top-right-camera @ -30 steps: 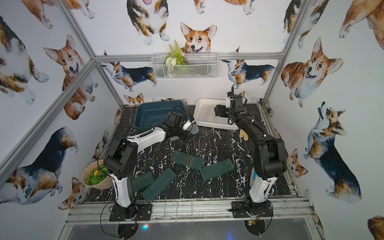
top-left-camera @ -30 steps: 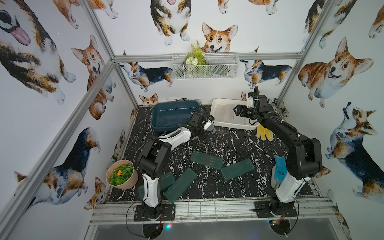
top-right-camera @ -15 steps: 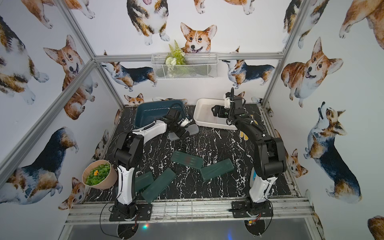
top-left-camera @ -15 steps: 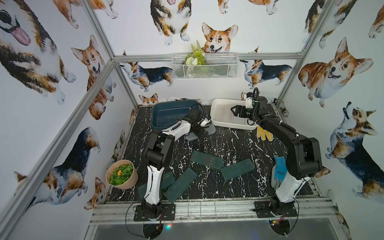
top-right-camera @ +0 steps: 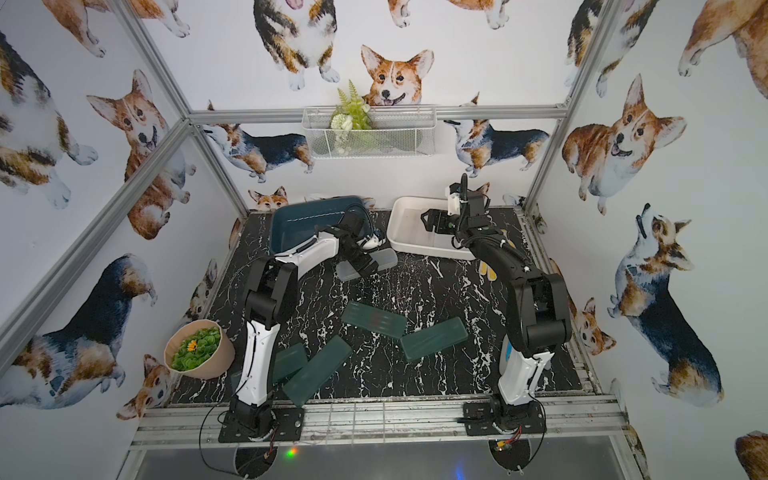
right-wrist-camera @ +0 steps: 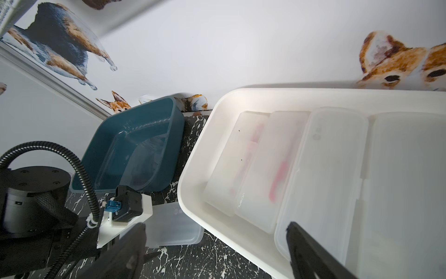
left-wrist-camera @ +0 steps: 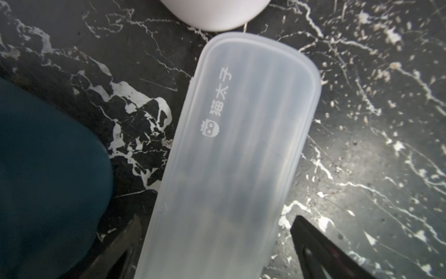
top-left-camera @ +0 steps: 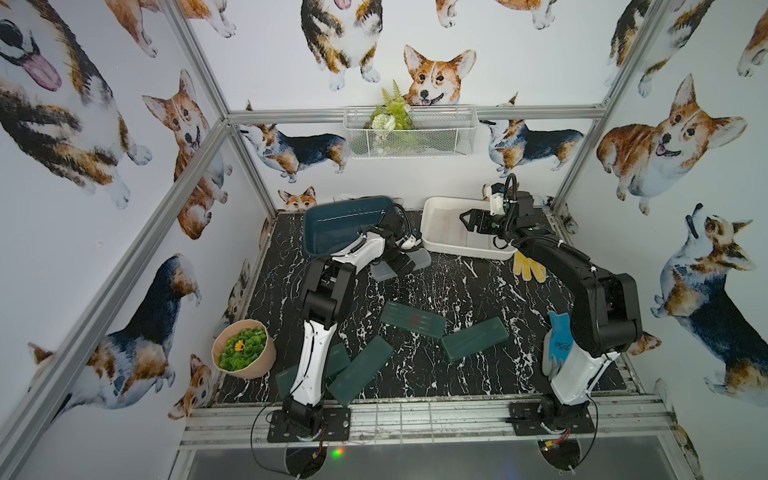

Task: Place the pencil cases by color into the storage box
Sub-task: Move the pencil case to the center of the board.

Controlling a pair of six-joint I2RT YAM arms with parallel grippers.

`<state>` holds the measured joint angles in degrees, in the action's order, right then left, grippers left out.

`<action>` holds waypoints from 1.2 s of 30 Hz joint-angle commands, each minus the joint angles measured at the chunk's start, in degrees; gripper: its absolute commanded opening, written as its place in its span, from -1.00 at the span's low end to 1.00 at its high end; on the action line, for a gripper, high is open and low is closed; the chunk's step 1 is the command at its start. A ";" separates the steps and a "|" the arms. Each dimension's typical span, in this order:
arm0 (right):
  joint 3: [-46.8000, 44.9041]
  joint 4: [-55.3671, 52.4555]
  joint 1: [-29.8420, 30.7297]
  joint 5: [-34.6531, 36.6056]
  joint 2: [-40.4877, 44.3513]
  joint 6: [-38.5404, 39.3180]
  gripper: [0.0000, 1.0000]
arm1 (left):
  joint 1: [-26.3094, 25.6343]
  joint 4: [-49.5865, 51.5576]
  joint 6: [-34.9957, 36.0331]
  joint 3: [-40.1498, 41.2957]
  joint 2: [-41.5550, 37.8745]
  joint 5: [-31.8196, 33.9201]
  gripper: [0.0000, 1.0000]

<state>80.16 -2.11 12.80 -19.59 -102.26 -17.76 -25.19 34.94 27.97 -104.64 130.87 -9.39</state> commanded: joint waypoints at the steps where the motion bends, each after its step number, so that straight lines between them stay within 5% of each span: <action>1: 1.02 0.93 0.30 -0.67 -0.44 1.28 0.83 | 0.29 3.85 2.33 -1.78 1.05 -0.14 1.00; 12: 1.50 -0.24 0.39 0.45 -0.16 1.31 0.83 | 0.10 7.63 1.48 -4.34 2.23 -2.93 0.79; 27: -2.56 -0.57 0.39 2.18 3.35 0.10 0.82 | -5.45 6.53 1.13 3.02 -2.31 -4.28 0.81; 36: -5.26 -3.62 0.45 7.06 7.85 -1.84 0.84 | -6.12 -6.89 -5.49 11.11 -10.15 -4.92 0.88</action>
<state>75.70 -4.38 13.10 -16.21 -96.36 -17.96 -31.44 36.21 25.93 -96.66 124.70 -13.74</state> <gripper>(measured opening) 0.917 0.938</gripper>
